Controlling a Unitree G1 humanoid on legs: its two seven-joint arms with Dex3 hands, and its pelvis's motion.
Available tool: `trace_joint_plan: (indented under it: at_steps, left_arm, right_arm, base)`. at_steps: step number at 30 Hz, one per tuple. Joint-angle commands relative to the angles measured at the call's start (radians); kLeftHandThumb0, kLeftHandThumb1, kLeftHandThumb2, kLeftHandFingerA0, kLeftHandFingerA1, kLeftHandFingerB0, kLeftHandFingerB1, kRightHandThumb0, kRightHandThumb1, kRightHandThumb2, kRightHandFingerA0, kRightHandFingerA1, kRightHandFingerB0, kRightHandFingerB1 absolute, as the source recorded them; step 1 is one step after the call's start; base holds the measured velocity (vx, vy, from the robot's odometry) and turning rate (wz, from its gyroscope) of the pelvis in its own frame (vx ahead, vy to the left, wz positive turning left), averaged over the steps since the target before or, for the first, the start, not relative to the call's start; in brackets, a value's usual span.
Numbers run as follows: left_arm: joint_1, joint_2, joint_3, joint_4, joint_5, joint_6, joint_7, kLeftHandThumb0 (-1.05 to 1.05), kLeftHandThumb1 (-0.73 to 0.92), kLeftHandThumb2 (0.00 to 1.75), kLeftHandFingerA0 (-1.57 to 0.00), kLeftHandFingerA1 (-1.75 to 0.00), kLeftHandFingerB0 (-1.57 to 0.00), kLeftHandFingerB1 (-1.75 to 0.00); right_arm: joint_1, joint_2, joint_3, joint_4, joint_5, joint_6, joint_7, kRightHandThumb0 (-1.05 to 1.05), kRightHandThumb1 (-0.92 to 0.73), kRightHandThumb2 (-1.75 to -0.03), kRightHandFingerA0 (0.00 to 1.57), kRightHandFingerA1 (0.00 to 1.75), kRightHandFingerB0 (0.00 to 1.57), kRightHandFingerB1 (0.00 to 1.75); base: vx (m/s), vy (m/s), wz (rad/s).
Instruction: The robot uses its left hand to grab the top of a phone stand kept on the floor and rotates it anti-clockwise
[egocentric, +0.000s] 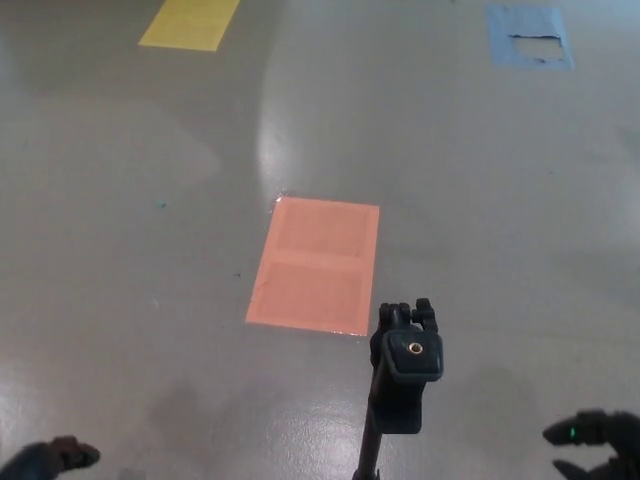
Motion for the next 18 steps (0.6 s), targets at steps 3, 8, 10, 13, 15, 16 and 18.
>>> trace_joint_plan:
  at_steps: [3, 8, 10, 13, 15, 16, 18]
  left_arm:
    - [-0.016, 0.061, -0.079, 0.009, 0.108, -0.149, 0.103, -0.28, 0.63, 0.59, -0.45, -0.57, -0.17, -0.28]
    - [0.099, 0.036, -0.032, -0.307, 0.114, -0.319, 0.327, -0.62, 0.49, 0.67, -0.08, -0.3, -0.05, -0.18]
    - [0.118, 0.034, -0.029, -0.374, 0.128, -0.337, 0.351, -0.64, 0.54, 0.57, -0.11, -0.3, 0.0, -0.22]
    - [0.187, 0.023, -0.017, -0.607, 0.18, -0.384, 0.42, -0.58, 0.51, 0.56, -0.09, -0.29, 0.0, -0.21]
    - [0.22, 0.018, -0.008, -0.739, 0.206, -0.415, 0.438, -0.6, 0.37, 0.72, -0.09, -0.32, 0.0, -0.21]
    - [0.244, 0.011, 0.0, -0.831, 0.211, -0.432, 0.432, -0.53, 0.34, 0.66, -0.04, -0.25, 0.0, -0.23]
    - [0.27, 0.004, 0.005, -0.938, 0.214, -0.451, 0.414, -0.48, 0.33, 0.66, -0.04, -0.26, 0.0, -0.29]
  right_arm:
    - [-0.05, -0.066, 0.046, 0.049, -0.026, -0.04, 0.157, -0.53, -0.62, -0.87, 0.48, 0.53, 0.36, 0.48]
    - [-0.06, -0.066, 0.049, 0.063, -0.026, -0.045, 0.155, -0.53, -0.62, -0.87, 0.48, 0.53, 0.35, 0.47]
    - [-0.058, -0.067, 0.05, 0.061, -0.027, -0.045, 0.155, -0.53, -0.63, -0.87, 0.47, 0.52, 0.35, 0.47]
    - [-0.053, -0.069, 0.05, 0.061, -0.027, -0.049, 0.153, -0.53, -0.63, -0.88, 0.48, 0.53, 0.34, 0.47]
    - [-0.055, -0.069, 0.048, 0.064, -0.026, -0.051, 0.154, -0.52, -0.63, -0.87, 0.47, 0.52, 0.35, 0.47]
    - [-0.056, -0.07, 0.046, 0.066, -0.023, -0.052, 0.156, -0.47, -0.75, -0.64, 0.52, 0.4, 0.37, 0.35]
    - [-0.055, -0.07, 0.044, 0.068, -0.022, -0.051, 0.155, -0.53, -0.63, -0.86, 0.47, 0.52, 0.35, 0.47]
  base:
    - [0.0, 0.0, 0.0]
    - [0.0, 0.0, 0.0]
    - [0.0, 0.0, 0.0]
    - [0.0, 0.0, 0.0]
    - [0.0, 0.0, 0.0]
    - [0.0, 0.0, 0.0]
    - [0.0, 0.0, 0.0]
